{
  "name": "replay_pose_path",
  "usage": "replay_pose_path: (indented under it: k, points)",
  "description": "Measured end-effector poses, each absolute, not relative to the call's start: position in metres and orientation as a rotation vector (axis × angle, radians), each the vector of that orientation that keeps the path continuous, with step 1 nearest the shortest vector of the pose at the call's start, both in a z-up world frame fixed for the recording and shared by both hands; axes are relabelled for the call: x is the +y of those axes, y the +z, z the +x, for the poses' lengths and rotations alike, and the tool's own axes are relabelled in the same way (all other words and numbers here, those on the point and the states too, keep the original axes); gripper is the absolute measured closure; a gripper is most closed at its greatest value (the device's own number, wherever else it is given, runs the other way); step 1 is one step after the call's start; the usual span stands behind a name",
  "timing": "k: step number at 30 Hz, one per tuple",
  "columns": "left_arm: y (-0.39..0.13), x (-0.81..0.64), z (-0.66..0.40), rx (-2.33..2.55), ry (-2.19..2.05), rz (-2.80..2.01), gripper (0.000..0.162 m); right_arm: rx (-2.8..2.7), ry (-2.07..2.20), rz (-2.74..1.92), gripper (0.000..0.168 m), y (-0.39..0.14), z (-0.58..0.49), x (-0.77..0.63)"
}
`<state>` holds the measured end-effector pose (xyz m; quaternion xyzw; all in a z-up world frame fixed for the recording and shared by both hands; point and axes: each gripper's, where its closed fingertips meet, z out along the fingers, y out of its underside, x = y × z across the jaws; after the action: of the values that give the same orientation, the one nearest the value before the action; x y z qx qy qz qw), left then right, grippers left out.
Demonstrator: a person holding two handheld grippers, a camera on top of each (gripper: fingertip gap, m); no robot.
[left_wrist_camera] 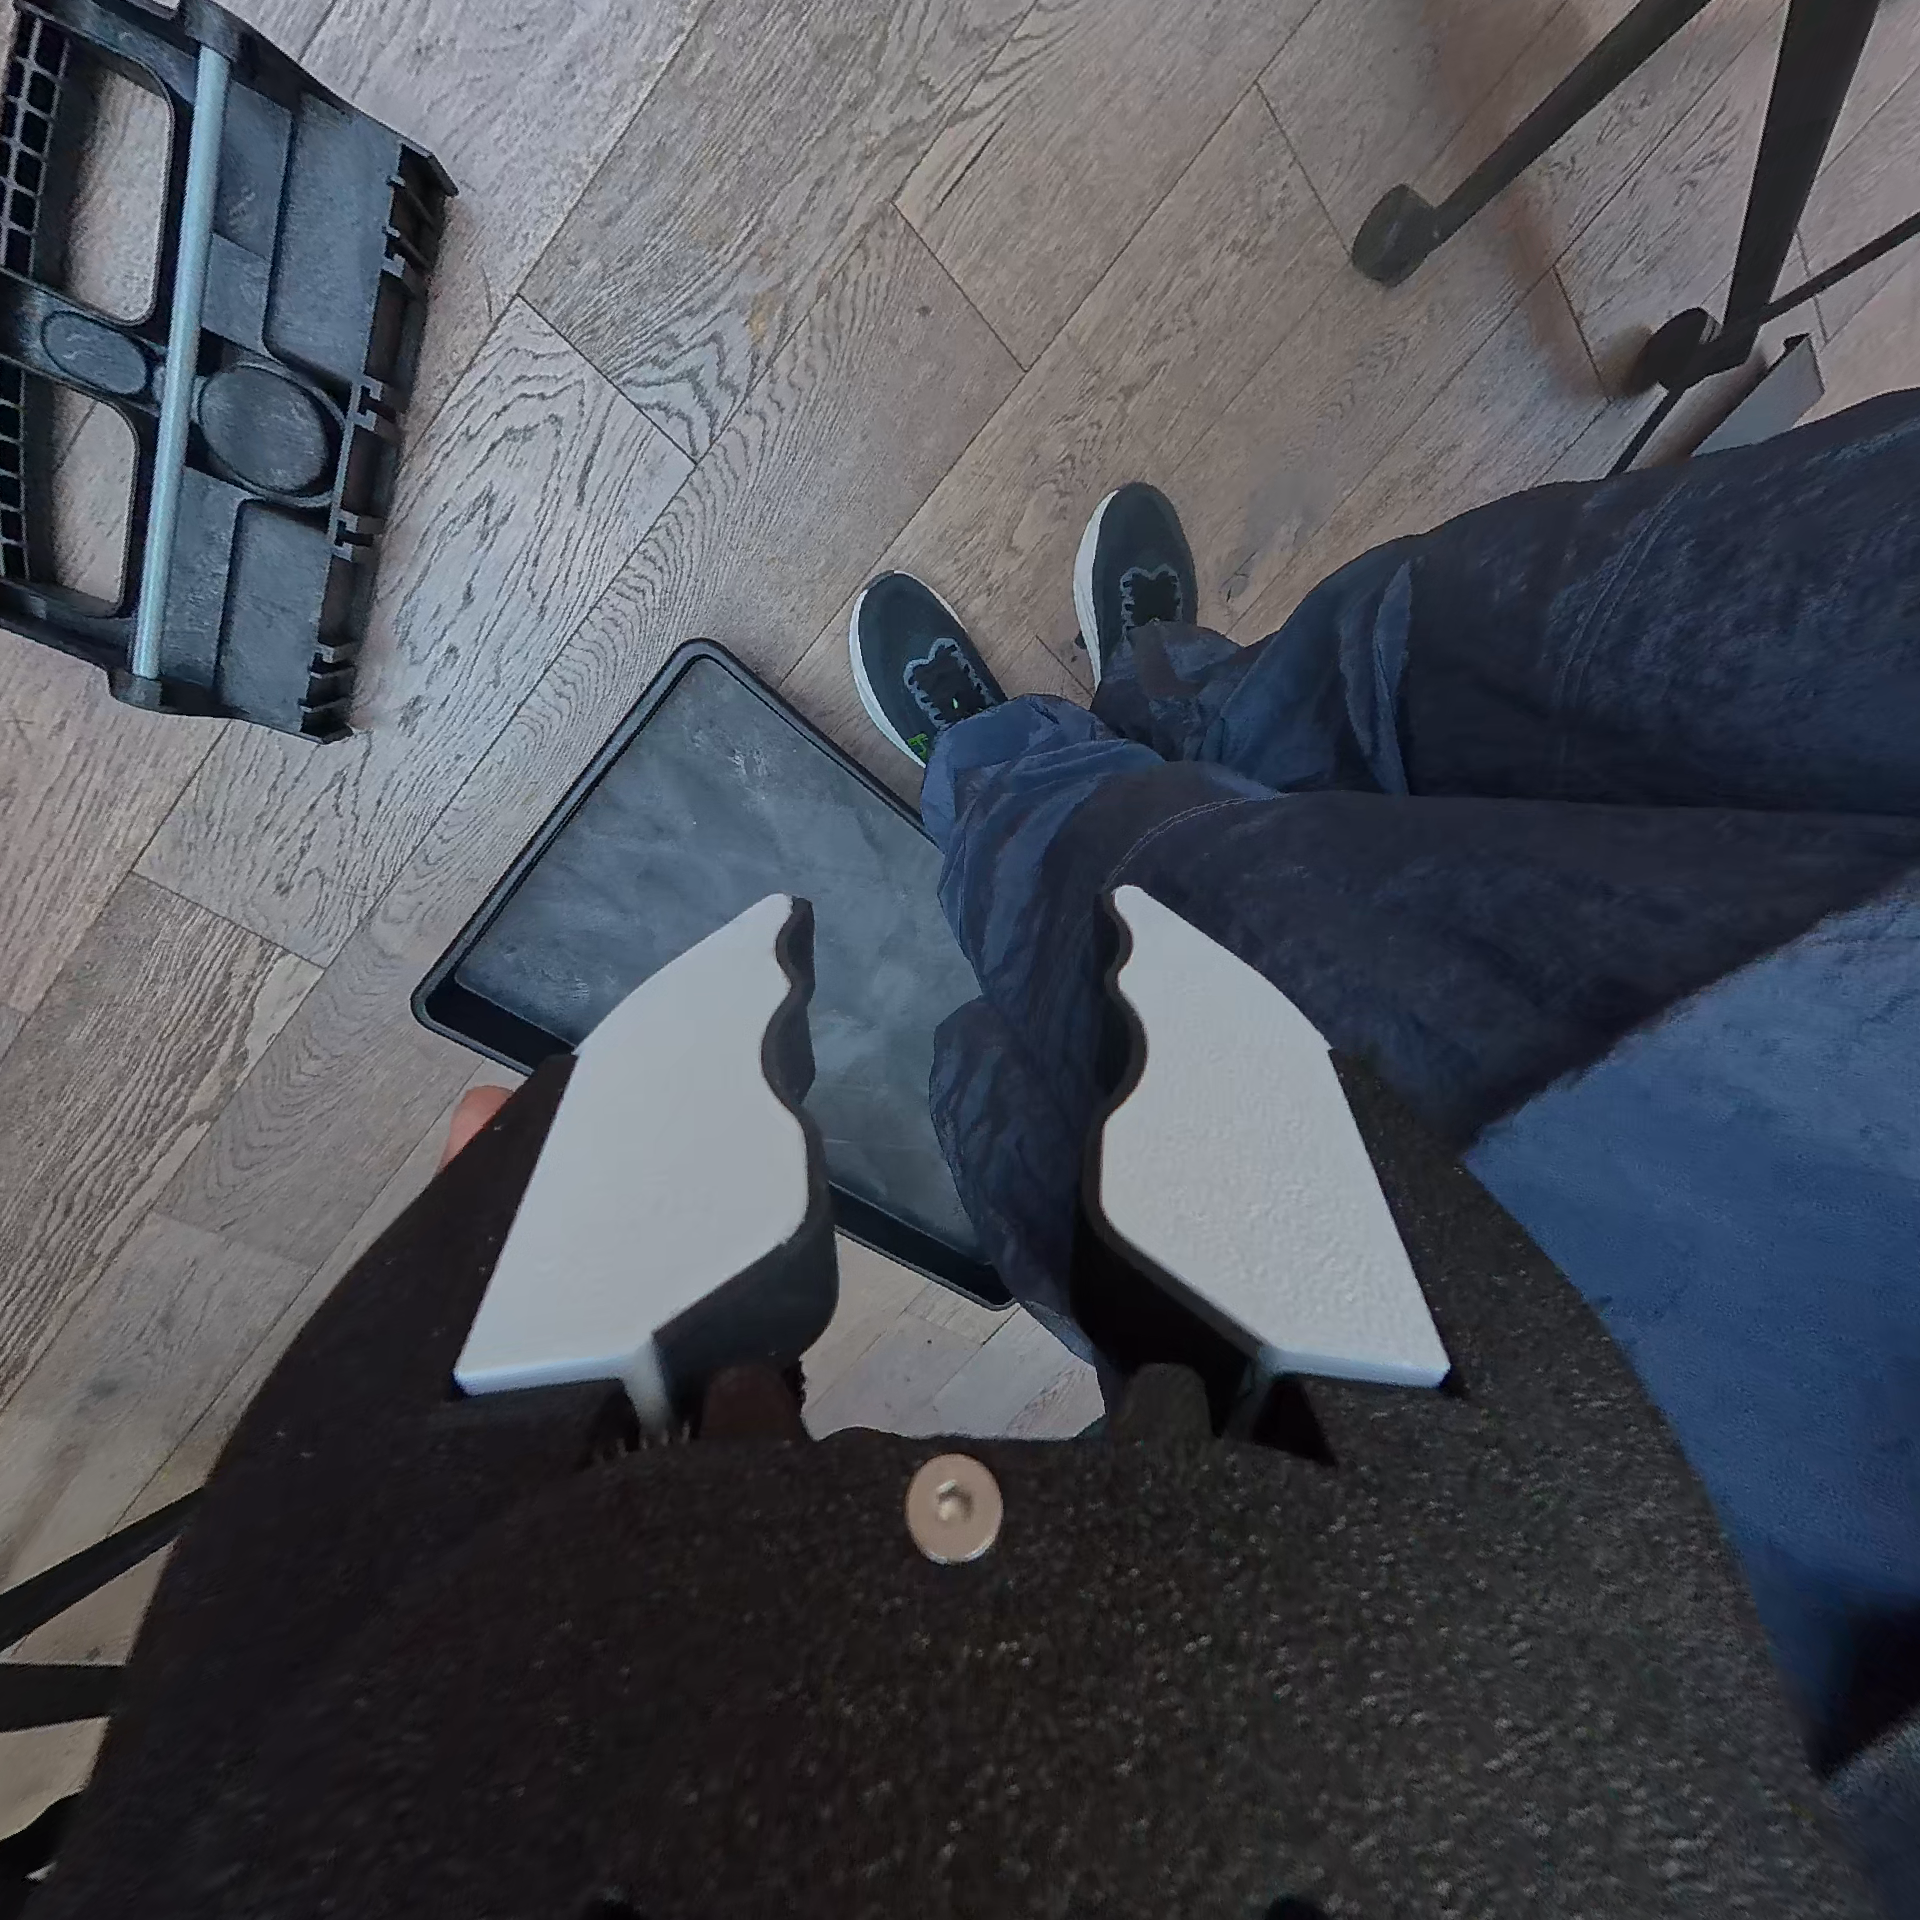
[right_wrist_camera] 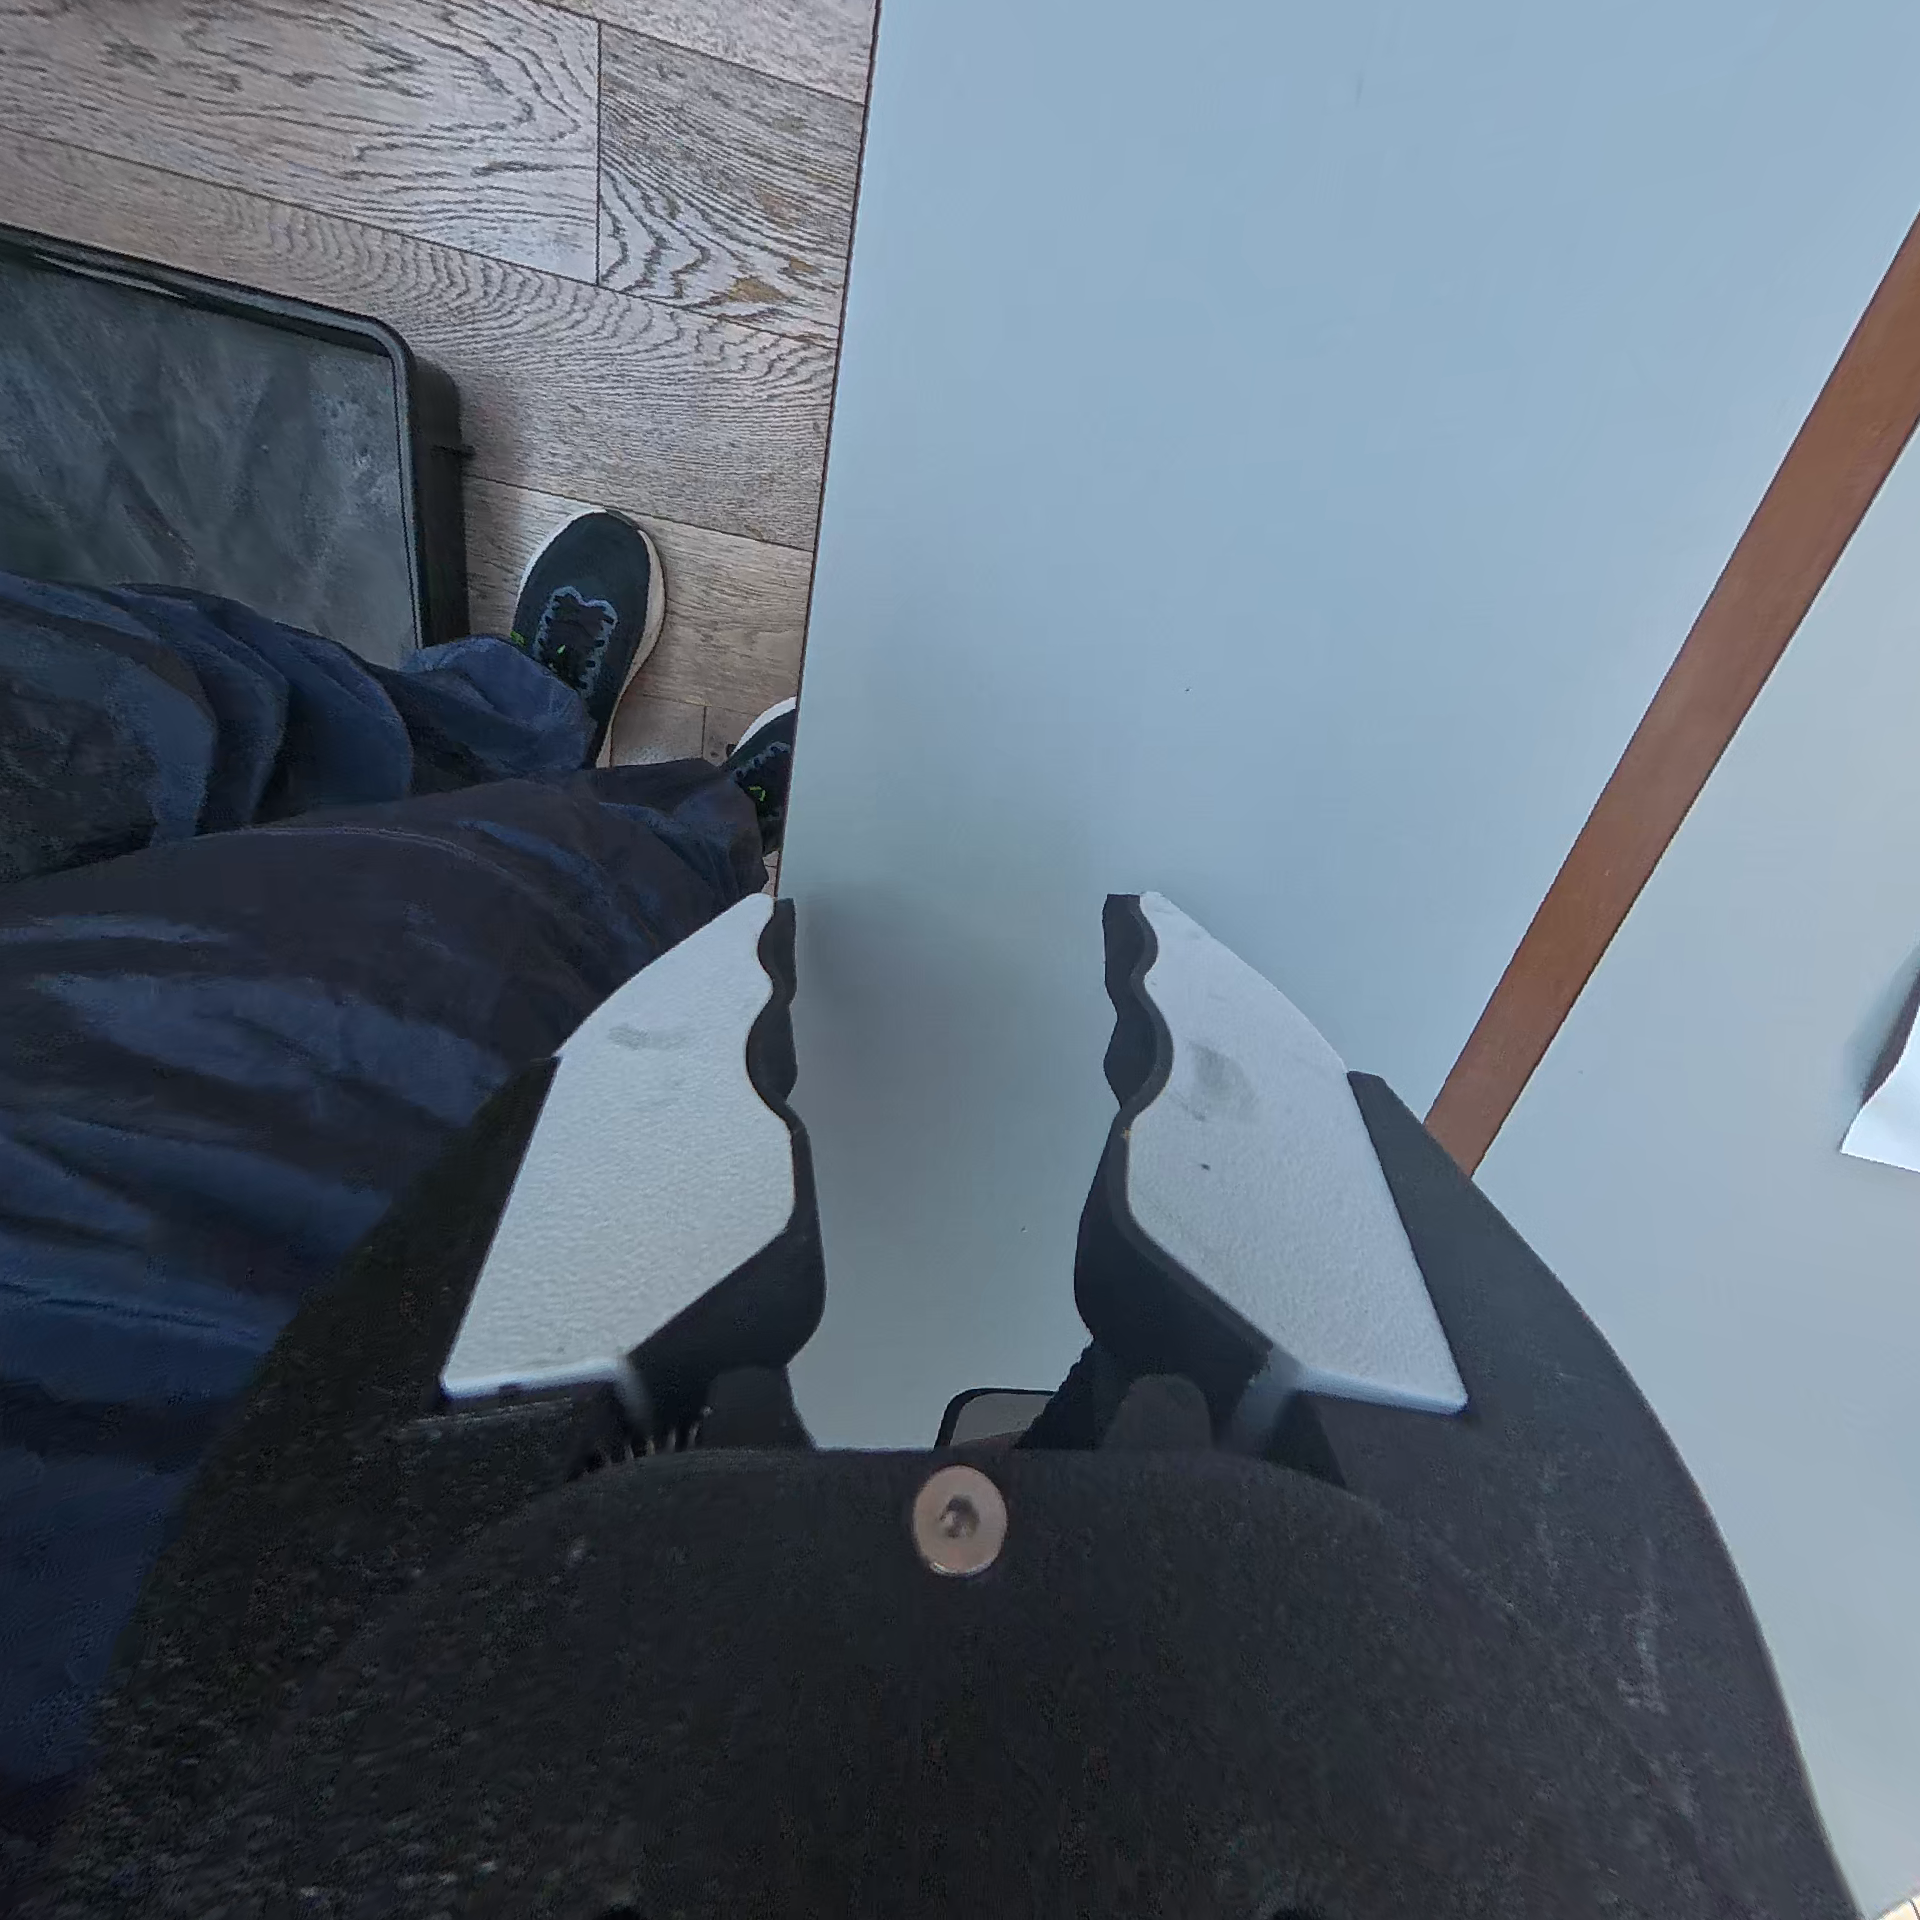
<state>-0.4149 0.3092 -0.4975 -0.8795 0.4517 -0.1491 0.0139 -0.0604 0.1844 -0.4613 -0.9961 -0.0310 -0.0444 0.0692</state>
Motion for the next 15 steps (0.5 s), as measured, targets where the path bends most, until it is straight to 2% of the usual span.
replay_pose_path:
  k: [15]
  points:
    - [-0.492, 0.326, -0.399, 1.438, -0.456, -2.700, 0.109, -0.068, -0.145, -2.973, 0.110, -0.458, -0.052, 0.191]
